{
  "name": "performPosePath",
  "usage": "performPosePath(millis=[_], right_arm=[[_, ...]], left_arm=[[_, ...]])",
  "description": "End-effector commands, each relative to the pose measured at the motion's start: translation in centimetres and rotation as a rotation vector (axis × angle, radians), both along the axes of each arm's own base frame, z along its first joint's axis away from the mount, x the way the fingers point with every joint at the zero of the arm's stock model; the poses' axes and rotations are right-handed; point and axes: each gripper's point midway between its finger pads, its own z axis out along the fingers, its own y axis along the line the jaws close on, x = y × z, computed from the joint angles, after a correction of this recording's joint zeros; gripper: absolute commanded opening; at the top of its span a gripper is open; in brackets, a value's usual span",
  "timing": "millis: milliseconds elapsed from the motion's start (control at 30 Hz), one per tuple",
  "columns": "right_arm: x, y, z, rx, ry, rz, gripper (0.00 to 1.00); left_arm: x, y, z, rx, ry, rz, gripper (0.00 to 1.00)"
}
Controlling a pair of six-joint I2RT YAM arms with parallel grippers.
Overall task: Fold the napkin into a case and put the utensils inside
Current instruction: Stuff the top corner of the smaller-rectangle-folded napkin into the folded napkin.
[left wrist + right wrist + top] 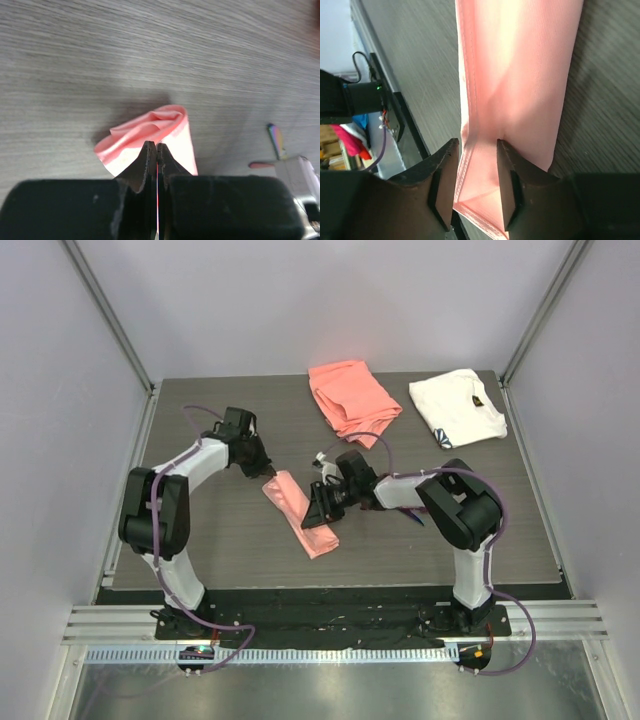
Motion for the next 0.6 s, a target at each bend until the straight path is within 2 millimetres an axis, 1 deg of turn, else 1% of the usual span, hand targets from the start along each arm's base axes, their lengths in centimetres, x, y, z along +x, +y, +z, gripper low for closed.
performPosePath(millis=[0,33,67,133,167,200,233,267,300,367,467,533,567], right_arm=[[1.1,-1.9,0.0,-0.167,-0.052,-0.048,0.46],[1.5,-1.6,0.7,-0.161,-0.061,-0.056,0.52],[2.1,-1.2,1.6,-0.155,-0.078,-0.061,0.55],[3.0,-0.8,2.6,-0.15,-0.113,-0.073,0.61],[3.9,-0.4,3.5,-0.15,-0.147,-0.07,0.61],[4.7,-0.4,3.7,-0.165,-0.171,-0.081,0.61],[5.2,-0.4,3.6,-0.184,-0.18,-0.081,0.62],[6.1,-0.1,4.6,-0.194,-0.228,-0.067,0.62],[6.8,-0.1,5.0,-0.208,-0.264,-0.075,0.62],[7.8,0.4,6.3,-0.201,-0.339,-0.059,0.62],[8.6,1.1,7.9,-0.195,-0.424,-0.054,0.64],[9.4,1.2,8.0,-0.223,-0.536,-0.037,0.67],[9.9,1.5,7.7,-0.23,-0.605,-0.034,0.67]], left_arm=[[-0.2,-0.3,3.7,-0.056,-0.073,0.015,0.0],[-0.5,-0.2,3.6,-0.05,-0.063,0.018,0.0],[-0.7,-0.2,3.4,-0.05,-0.057,0.017,0.0],[-1.1,0.1,2.9,-0.04,-0.044,0.021,0.0],[-1.1,0.0,2.7,-0.045,-0.04,0.021,0.0],[-1.4,-0.1,2.4,-0.051,-0.032,0.017,0.0],[-1.6,-0.2,2.2,-0.059,-0.022,0.017,0.0],[-1.7,-0.3,2.0,-0.065,-0.018,0.016,0.0],[-1.8,-0.5,2.0,-0.074,-0.017,0.013,0.0],[-2.0,-0.6,2.1,-0.077,-0.017,0.007,0.0],[-2.1,-0.4,2.4,-0.07,-0.026,0.006,0.0],[-2.1,-0.3,2.3,-0.061,-0.021,0.007,0.0],[-2.1,-0.3,2.4,-0.062,-0.025,0.002,0.0]])
